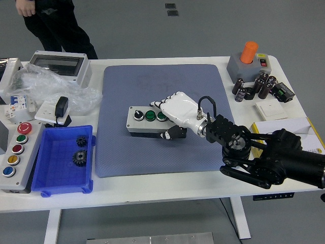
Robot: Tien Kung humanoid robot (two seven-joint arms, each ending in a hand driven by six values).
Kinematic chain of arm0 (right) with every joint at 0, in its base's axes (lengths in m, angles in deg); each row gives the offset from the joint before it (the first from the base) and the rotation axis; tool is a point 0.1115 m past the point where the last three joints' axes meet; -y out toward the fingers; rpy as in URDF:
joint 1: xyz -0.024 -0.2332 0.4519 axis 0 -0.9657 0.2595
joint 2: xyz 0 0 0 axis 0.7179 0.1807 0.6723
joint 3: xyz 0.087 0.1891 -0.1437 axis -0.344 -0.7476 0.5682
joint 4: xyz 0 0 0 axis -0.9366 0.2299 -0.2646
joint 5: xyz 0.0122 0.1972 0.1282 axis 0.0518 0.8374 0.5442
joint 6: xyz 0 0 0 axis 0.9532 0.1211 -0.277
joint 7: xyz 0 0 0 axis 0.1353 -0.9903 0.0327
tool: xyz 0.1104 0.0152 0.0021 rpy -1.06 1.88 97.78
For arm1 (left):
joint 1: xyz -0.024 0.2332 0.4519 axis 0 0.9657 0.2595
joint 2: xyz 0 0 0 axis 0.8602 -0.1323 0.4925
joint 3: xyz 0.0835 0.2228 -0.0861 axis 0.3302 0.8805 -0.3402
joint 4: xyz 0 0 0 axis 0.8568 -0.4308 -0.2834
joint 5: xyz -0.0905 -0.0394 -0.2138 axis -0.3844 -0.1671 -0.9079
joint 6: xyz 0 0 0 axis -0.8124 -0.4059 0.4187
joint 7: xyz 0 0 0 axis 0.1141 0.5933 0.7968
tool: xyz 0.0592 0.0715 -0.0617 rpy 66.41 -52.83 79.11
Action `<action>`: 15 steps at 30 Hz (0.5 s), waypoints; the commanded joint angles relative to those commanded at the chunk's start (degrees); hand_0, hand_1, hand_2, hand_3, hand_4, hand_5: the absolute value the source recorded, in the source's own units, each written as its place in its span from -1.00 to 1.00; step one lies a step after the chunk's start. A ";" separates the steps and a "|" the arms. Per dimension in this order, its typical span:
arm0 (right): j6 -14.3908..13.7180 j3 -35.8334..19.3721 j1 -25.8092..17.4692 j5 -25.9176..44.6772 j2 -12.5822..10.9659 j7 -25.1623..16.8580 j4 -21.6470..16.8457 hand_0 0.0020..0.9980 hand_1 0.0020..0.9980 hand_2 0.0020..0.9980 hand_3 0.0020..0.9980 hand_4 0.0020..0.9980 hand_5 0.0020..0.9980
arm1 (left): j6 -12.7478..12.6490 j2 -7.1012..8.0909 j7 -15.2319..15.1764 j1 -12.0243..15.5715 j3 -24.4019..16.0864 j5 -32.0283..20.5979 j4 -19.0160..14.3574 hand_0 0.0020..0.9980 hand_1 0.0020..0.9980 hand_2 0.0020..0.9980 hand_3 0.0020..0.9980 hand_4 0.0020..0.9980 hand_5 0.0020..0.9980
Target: Pick up the button,place it on the desk,press the button,press the button
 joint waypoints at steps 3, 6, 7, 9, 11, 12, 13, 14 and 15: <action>0.06 0.31 -0.04 0.42 0.01 0.21 0.18 0.15 0.29 0.37 -0.07 -0.38 -1.00 | 0.07 0.02 0.03 -0.01 0.01 -0.01 0.00 0.35 0.36 0.34 0.32 0.50 -0.18; -0.23 0.73 -0.01 1.23 0.00 0.34 0.49 0.19 0.31 0.47 0.41 -0.34 -1.00 | 0.12 0.03 0.04 -0.03 -0.04 0.06 0.00 0.35 0.36 0.34 0.32 0.50 -0.18; -0.24 0.85 0.00 1.45 -0.01 0.42 0.59 0.19 0.31 0.47 0.41 -0.34 -1.00 | 0.14 0.03 0.04 -0.03 -0.07 0.11 -0.01 0.35 0.36 0.34 0.32 0.50 -0.18; -0.37 1.08 0.00 1.84 -0.04 0.55 0.77 0.19 0.31 0.47 0.41 -0.34 -1.00 | 0.16 0.05 0.04 -0.04 -0.07 0.12 -0.01 0.35 0.36 0.34 0.32 0.50 -0.18; -0.66 1.38 -0.05 2.25 -0.12 0.70 0.86 0.13 0.29 0.61 0.62 0.09 -1.00 | 0.19 0.06 0.04 -0.02 0.01 0.03 0.00 0.35 0.36 0.34 0.32 0.50 -0.18; -0.80 1.49 -0.07 2.44 -0.15 0.74 0.88 0.13 0.29 0.61 0.62 0.09 -1.00 | 0.20 0.07 0.04 0.00 0.07 -0.02 0.00 0.35 0.36 0.34 0.32 0.50 -0.18; -0.91 1.60 -0.10 2.61 -0.18 0.78 0.88 0.13 0.29 0.61 0.62 0.09 -1.00 | 0.21 0.08 0.04 0.03 0.15 -0.09 0.01 0.35 0.36 0.34 0.32 0.50 -0.18; -1.05 1.75 -0.13 2.86 -0.21 0.82 0.86 0.13 0.29 0.61 0.62 0.09 -1.00 | 0.24 0.09 0.05 0.07 0.29 -0.21 0.01 0.35 0.36 0.34 0.32 0.50 -0.18; -1.16 1.86 -0.15 3.03 -0.23 0.85 0.85 0.13 0.29 0.61 0.62 0.09 -1.00 | 0.25 0.11 0.05 0.10 0.36 -0.28 0.02 0.35 0.36 0.34 0.32 0.50 -0.18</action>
